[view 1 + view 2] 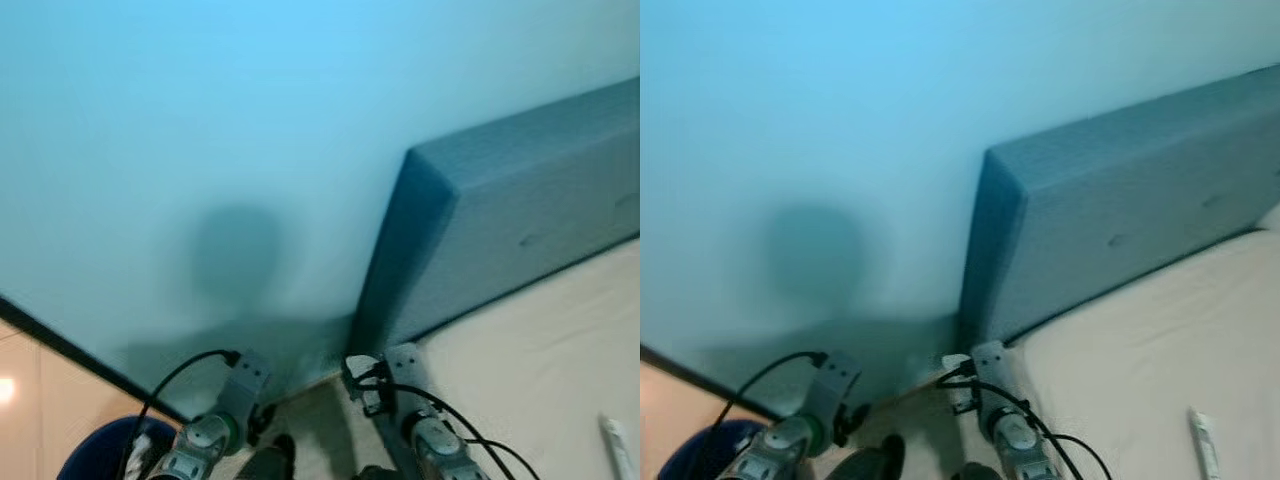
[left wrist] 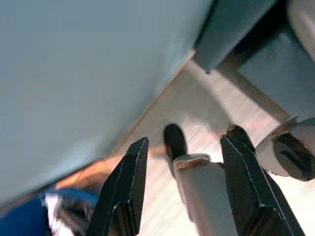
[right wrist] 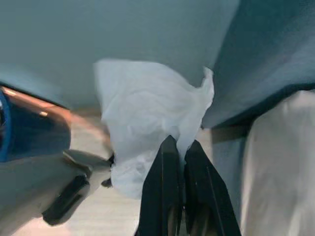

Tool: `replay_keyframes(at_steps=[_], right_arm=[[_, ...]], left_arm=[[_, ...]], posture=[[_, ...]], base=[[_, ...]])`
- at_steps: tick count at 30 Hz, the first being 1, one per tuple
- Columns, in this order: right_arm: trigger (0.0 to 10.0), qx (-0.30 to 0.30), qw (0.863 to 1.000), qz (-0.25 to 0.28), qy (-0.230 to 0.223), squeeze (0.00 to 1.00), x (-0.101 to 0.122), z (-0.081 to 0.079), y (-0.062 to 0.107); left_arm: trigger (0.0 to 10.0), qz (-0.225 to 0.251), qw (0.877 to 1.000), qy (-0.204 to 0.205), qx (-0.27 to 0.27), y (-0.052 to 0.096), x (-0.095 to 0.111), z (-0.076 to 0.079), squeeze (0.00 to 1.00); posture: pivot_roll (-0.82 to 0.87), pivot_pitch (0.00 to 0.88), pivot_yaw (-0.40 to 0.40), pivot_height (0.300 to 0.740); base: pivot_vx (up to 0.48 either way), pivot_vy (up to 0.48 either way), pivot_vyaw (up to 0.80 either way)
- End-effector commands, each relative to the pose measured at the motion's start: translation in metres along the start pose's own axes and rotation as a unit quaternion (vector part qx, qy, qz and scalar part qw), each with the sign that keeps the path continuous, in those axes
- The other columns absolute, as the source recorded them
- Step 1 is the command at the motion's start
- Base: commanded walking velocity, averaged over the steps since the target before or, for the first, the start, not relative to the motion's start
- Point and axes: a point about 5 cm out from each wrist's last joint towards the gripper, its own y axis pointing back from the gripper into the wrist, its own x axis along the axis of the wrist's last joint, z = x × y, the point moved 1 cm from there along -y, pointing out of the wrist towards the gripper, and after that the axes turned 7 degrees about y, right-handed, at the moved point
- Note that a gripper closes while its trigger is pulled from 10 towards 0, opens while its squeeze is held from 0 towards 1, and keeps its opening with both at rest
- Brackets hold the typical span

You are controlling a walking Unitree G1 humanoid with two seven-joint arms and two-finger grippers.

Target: Clean up the room

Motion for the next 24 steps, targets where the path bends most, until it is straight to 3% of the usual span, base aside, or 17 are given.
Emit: replay_keyframes(at_steps=[1, 8, 14, 21, 24], right_arm=[[10.0, -0.004, 1.000, -0.019, -0.002, 0.00, -0.0113, 0.0022, 0.0042], [10.0, -0.005, 1.000, -0.022, -0.005, 0.00, -0.0127, 0.0028, 0.0045], [10.0, -0.001, 0.999, -0.029, -0.022, 0.00, -0.0161, 0.0015, 0.0050], [10.0, 0.002, 0.999, -0.034, -0.020, 0.00, -0.0200, 0.0006, 0.0066], [10.0, 0.002, 0.999, -0.035, -0.020, 0.00, -0.0208, 0.0009, 0.0070]], left_arm=[[10.0, -0.010, 1.000, 0.006, -0.007, 0.0002, -0.0056, 0.0036, 0.00], [10.0, -0.008, 1.000, 0.009, -0.010, -0.0004, -0.0046, 0.0049, 0.00], [10.0, -0.001, 0.999, 0.033, -0.003, -0.0005, -0.0042, 0.0038, 0.00], [10.0, -0.002, 0.999, 0.032, -0.002, -0.0005, -0.0043, 0.0040, 0.00], [10.0, -0.003, 1.000, 0.027, 0.002, -0.0004, -0.0051, 0.0043, 0.00]], posture=[[0.05, 0.104, 0.045, 0.740], [0.06, 0.105, 0.043, 0.740], [0.06, 0.108, 0.039, 0.740], [0.06, 0.112, 0.036, 0.740], [0.06, 0.119, 0.034, 0.740]], base=[[0.000, 0.000, 0.80], [0.000, 0.000, 0.80], [0.000, 0.000, 0.00], [0.000, 0.000, 0.00], [0.000, -0.480, 0.00]])
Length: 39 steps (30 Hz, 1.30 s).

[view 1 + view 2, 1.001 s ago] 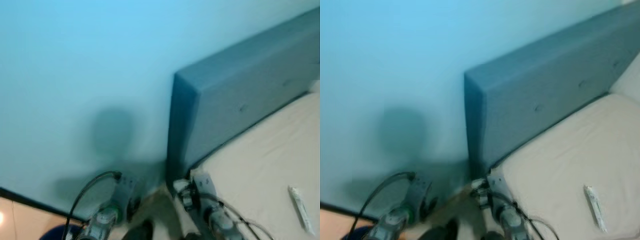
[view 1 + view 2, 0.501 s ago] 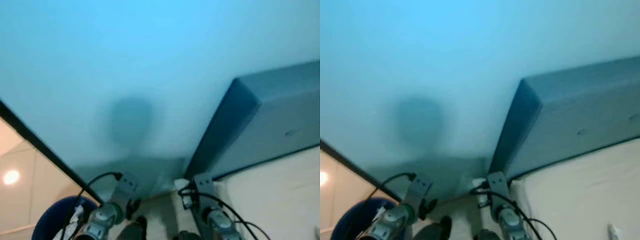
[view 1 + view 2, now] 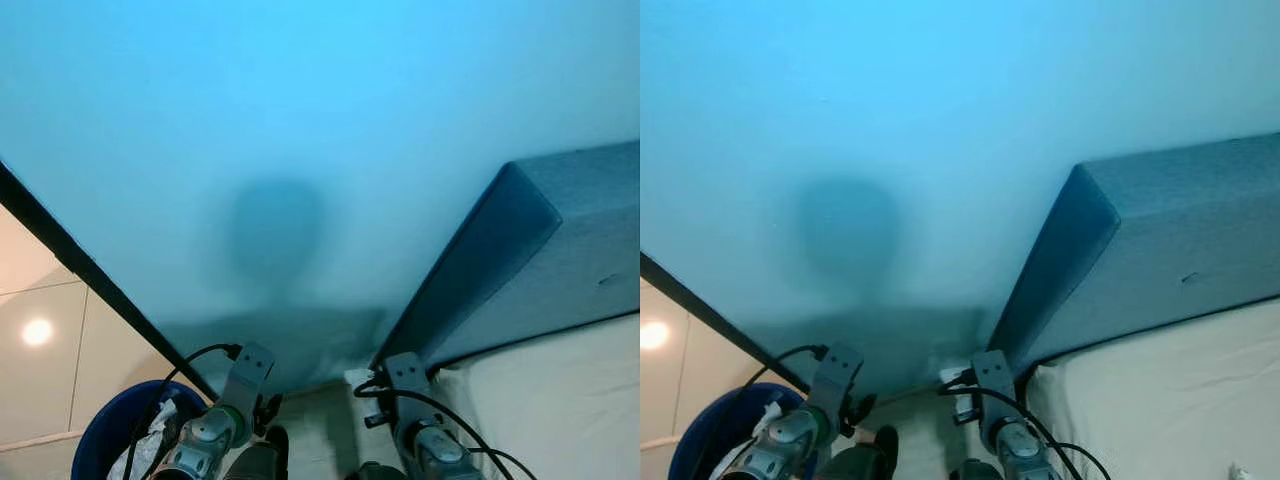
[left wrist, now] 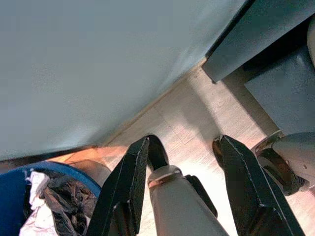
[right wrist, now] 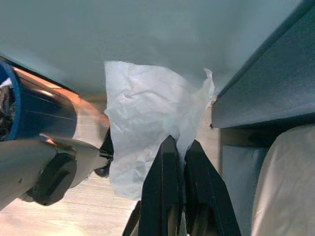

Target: Clean up the room

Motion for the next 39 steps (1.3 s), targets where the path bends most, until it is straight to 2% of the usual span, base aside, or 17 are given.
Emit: replay_keyframes(at_steps=[1, 3, 6, 19, 30, 39], right_arm=[[10.0, 0.001, 1.000, -0.019, -0.006, 0.00, -0.012, -0.001, 0.004], [10.0, 0.001, 1.000, -0.019, -0.006, 0.00, -0.013, -0.001, 0.004], [10.0, -0.002, 1.000, -0.020, -0.005, 0.00, -0.012, 0.001, 0.004], [10.0, -0.013, 1.000, -0.009, -0.013, 0.00, -0.007, 0.002, 0.002], [10.0, -0.014, 1.000, -0.010, -0.018, 0.00, -0.008, 0.000, 0.002], [10.0, -0.017, 1.000, -0.010, -0.020, 0.00, -0.008, 0.001, 0.003]], left_arm=[[10.0, -0.018, 1.000, 0.001, 0.004, 0.002, -0.011, 0.001, 0.00], [10.0, -0.011, 0.999, 0.028, 0.026, 0.003, -0.012, -0.003, 0.00], [10.0, -0.001, 0.998, 0.037, 0.047, 0.004, -0.010, -0.009, 0.00], [10.0, 0.006, 0.995, 0.080, 0.054, 0.005, -0.011, -0.010, 0.00], [10.0, 0.003, 0.996, 0.077, 0.046, 0.004, -0.012, -0.008, 0.00], [10.0, 0.004, 0.996, 0.074, 0.040, 0.004, -0.010, -0.006, 0.00]], posture=[[0.06, 0.119, 0.034, 0.740], [0.06, 0.121, 0.034, 0.740], [0.06, 0.121, 0.027, 0.740], [0.06, 0.113, 0.024, 0.740], [0.06, 0.105, 0.030, 0.740], [0.05, 0.102, 0.034, 0.740]], base=[[0.000, -0.480, 0.00], [0.000, 0.000, 0.00], [0.000, 0.000, 0.00], [0.000, 0.000, 0.00], [0.000, 0.000, 0.00], [-0.279, 0.000, 0.00]])
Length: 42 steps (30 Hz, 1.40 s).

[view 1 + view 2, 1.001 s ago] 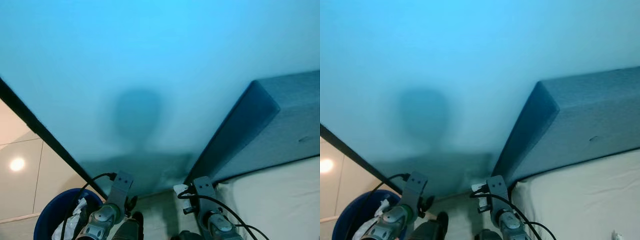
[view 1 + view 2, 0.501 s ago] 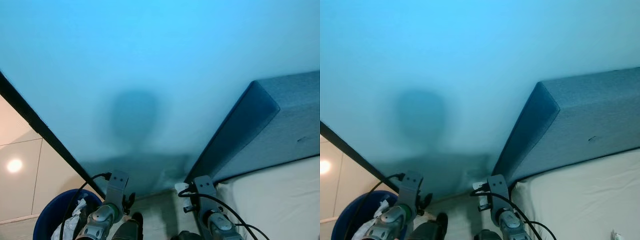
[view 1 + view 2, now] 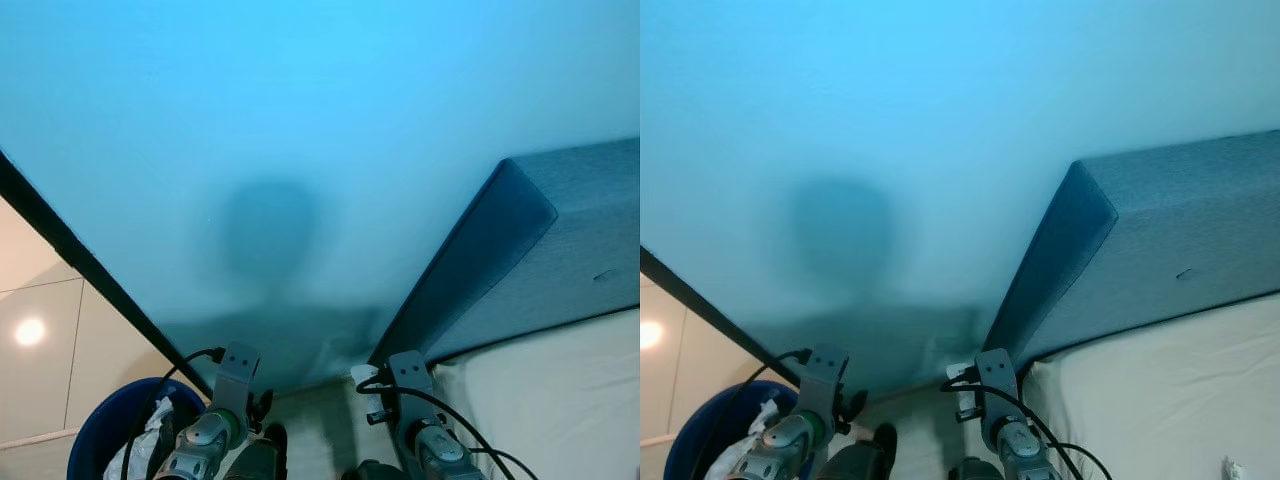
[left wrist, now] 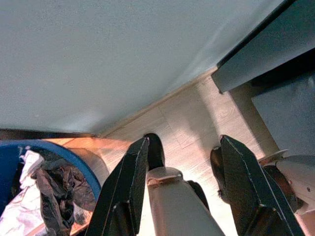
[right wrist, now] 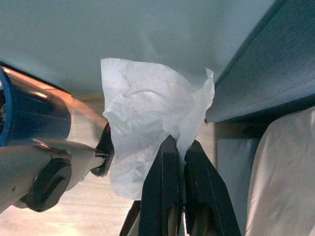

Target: Clean up the room

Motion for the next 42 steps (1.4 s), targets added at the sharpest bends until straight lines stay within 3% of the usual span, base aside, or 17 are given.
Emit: replay_keyframes(at_steps=[1, 24, 42], right_arm=[[10.0, -0.004, 1.000, -0.014, -0.009, 0.00, -0.0094, 0.0000, 0.0033], [10.0, -0.001, 1.000, -0.016, -0.010, 0.00, -0.0086, -0.0028, 0.0021], [10.0, 0.009, 0.999, -0.016, -0.034, 0.00, -0.0070, -0.0092, 0.0004]], left_arm=[[10.0, -0.018, 1.000, 0.005, -0.004, 0.0020, -0.0107, 0.0020, 0.00], [10.0, -0.020, 1.000, -0.002, -0.004, 0.0023, -0.0093, -0.0012, 0.00], [10.0, -0.033, 0.999, -0.022, -0.007, 0.0016, -0.0050, -0.0067, 0.00]], posture=[[0.05, 0.102, 0.033, 0.740], [0.06, 0.098, 0.035, 0.740], [0.08, 0.095, 0.056, 0.740]], base=[[-0.289, 0.000, 0.00], [-0.302, 0.000, 0.00], [0.000, 0.000, 0.00]])
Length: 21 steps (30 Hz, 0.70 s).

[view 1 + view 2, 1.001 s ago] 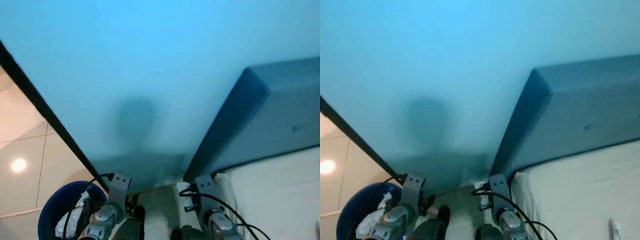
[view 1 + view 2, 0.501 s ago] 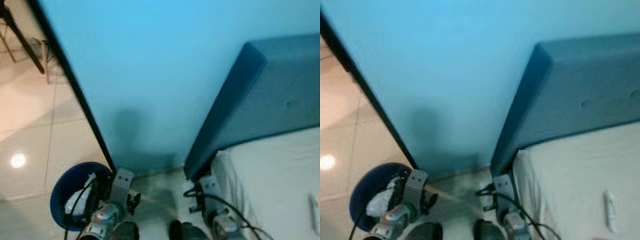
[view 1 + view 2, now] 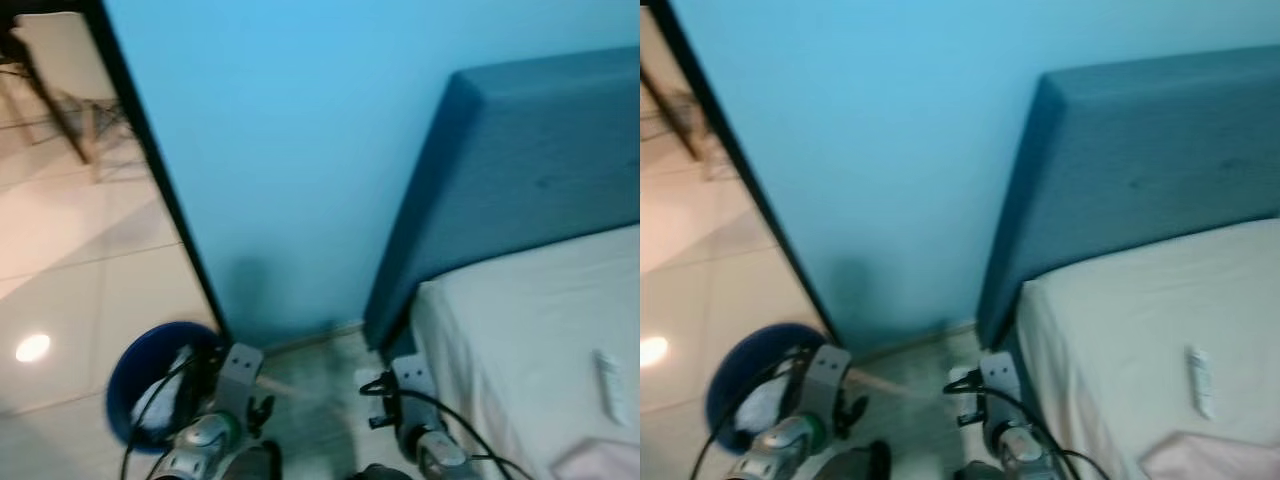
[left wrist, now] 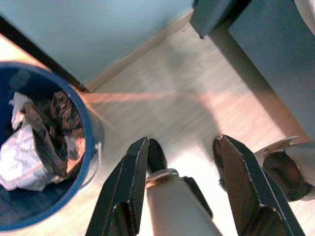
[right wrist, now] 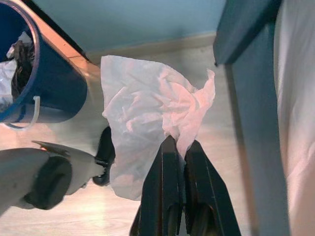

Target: Clean up the room

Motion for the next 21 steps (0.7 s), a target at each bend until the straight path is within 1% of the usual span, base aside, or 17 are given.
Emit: replay_keyframes(at_steps=[1, 5, 10, 11, 12, 13, 14, 17, 20, 21], right_arm=[[10.0, 0.004, 1.000, -0.013, -0.010, 0.00, -0.007, -0.003, 0.001], [10.0, 0.005, 1.000, -0.013, -0.013, 0.00, -0.007, -0.003, 0.002], [10.0, 0.003, 1.000, -0.005, -0.022, 0.00, -0.005, -0.003, 0.001], [10.0, 0.010, 1.000, 0.003, -0.016, 0.00, -0.001, -0.003, 0.000], [10.0, 0.010, 1.000, 0.003, -0.016, 0.00, -0.001, -0.003, 0.000], [10.0, 0.019, 1.000, 0.008, -0.003, 0.00, 0.002, -0.004, 0.000], [10.0, 0.020, 1.000, 0.009, 0.000, 0.00, 0.002, -0.004, -0.001], [10.0, 0.032, 0.999, 0.007, 0.006, 0.00, 0.002, -0.008, -0.001], [10.0, 0.043, 0.999, 0.002, 0.013, 0.00, 0.001, -0.011, -0.001], [10.0, 0.043, 0.999, 0.002, 0.013, 0.00, 0.001, -0.011, -0.001]], left_arm=[[10.0, -0.016, 1.000, -0.003, -0.002, 0.001, -0.008, 0.000, 0.00], [10.0, -0.018, 1.000, -0.005, -0.004, 0.002, -0.009, 0.000, 0.00], [10.0, -0.011, 1.000, 0.002, 0.003, 0.002, -0.008, 0.000, 0.00], [10.0, 0.000, 1.000, 0.010, 0.013, 0.003, -0.007, -0.001, 0.00], [10.0, 0.000, 1.000, 0.010, 0.013, 0.003, -0.007, -0.001, 0.00], [10.0, 0.006, 1.000, 0.014, 0.020, 0.003, -0.006, -0.003, 0.00], [10.0, 0.007, 1.000, 0.014, 0.022, 0.004, -0.006, -0.004, 0.00], [10.0, -0.007, 0.999, 0.016, 0.029, 0.008, -0.015, -0.008, 0.00], [10.0, -0.015, 0.999, -0.001, 0.028, 0.009, -0.020, -0.009, 0.00], [10.0, -0.015, 0.999, -0.001, 0.028, 0.009, -0.020, -0.009, 0.00]], posture=[[0.08, 0.094, 0.059, 0.740], [0.08, 0.093, 0.062, 0.740], [0.08, 0.095, 0.060, 0.740], [0.09, 0.103, 0.055, 0.740], [0.09, 0.103, 0.055, 0.740], [0.09, 0.103, 0.054, 0.740], [0.09, 0.103, 0.054, 0.740], [0.09, 0.104, 0.047, 0.740], [0.10, 0.112, 0.035, 0.740], [0.10, 0.112, 0.035, 0.740]], base=[[0.000, 0.000, 0.00], [0.000, 0.000, 0.00], [0.000, 0.000, 0.00], [0.000, 0.000, 0.00], [0.000, 0.000, 0.00], [0.000, 0.000, 0.00], [0.000, 0.000, 0.00], [0.000, 0.000, 0.80], [0.000, 0.000, 0.80], [0.000, 0.000, 0.80]])
